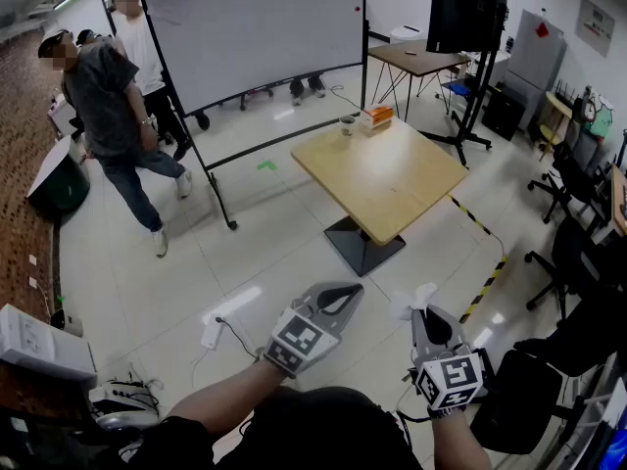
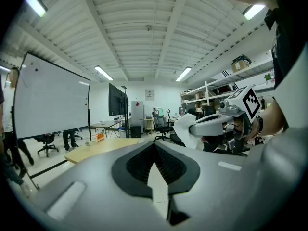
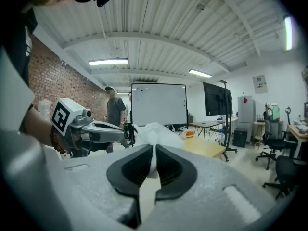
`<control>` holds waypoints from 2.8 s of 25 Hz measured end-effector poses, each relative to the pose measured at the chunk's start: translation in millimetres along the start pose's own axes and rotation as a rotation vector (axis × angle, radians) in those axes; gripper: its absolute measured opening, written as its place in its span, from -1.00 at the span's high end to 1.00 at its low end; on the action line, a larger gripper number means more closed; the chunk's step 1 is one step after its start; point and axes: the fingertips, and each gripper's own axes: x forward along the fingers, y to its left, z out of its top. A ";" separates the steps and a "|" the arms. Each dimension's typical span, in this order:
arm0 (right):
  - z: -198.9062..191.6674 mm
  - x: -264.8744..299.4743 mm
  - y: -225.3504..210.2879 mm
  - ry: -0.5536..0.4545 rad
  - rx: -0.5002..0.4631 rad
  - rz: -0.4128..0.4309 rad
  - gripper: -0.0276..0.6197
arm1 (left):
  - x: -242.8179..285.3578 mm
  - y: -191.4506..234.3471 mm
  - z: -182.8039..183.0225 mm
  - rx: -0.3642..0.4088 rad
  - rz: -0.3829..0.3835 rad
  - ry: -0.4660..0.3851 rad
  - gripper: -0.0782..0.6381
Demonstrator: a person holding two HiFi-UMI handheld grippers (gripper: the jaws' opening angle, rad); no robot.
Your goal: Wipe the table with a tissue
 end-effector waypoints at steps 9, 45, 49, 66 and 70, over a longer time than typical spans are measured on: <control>-0.3 32.7 -17.1 0.013 -0.001 0.029 0.91 | 22.3 18.6 -4.4 -0.005 0.014 0.028 0.73; -46.4 376.8 -199.1 0.356 0.040 -0.072 0.91 | 246.0 286.4 -28.1 -0.070 -0.128 0.147 0.73; -65.3 405.6 -230.3 0.390 0.026 -0.042 0.91 | 283.5 298.1 -39.4 -0.075 -0.114 0.190 0.73; -124.7 478.9 -274.7 0.515 0.014 0.088 0.91 | 365.5 329.3 -69.0 -0.113 -0.041 0.311 0.73; -135.2 489.6 -279.0 0.534 0.023 0.082 0.91 | 375.7 328.4 -73.0 -0.103 -0.070 0.323 0.73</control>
